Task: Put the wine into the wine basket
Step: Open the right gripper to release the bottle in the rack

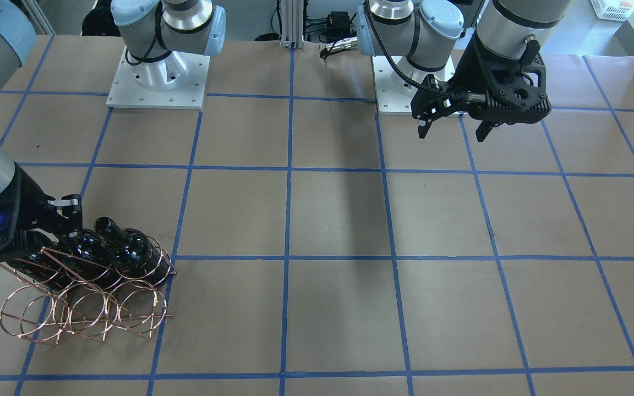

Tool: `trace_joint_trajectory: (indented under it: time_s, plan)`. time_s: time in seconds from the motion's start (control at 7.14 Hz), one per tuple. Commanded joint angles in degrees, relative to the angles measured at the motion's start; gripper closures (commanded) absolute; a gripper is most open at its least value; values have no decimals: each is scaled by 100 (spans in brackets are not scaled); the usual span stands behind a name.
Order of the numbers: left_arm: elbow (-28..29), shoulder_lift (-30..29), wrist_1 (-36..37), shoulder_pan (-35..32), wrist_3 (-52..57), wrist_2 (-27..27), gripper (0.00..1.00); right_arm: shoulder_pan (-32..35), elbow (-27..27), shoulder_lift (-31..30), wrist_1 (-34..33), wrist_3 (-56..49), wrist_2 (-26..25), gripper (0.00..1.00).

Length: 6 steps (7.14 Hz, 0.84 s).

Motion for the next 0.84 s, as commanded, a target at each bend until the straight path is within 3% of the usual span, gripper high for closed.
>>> trace_joint_trajectory:
  time_s: [0.0, 0.42, 0.7]
  plan:
    - [0, 31, 8, 2, 15, -27, 0, 15, 8, -380, 75, 41, 6, 0]
    - [0, 14, 147, 37, -81, 0, 0, 68, -36, -1408, 1022, 76, -2, 0]
    - [-8, -57, 245, 134, -73, 70, 0, 94, -45, -1797, 1454, 637, -63, 0]
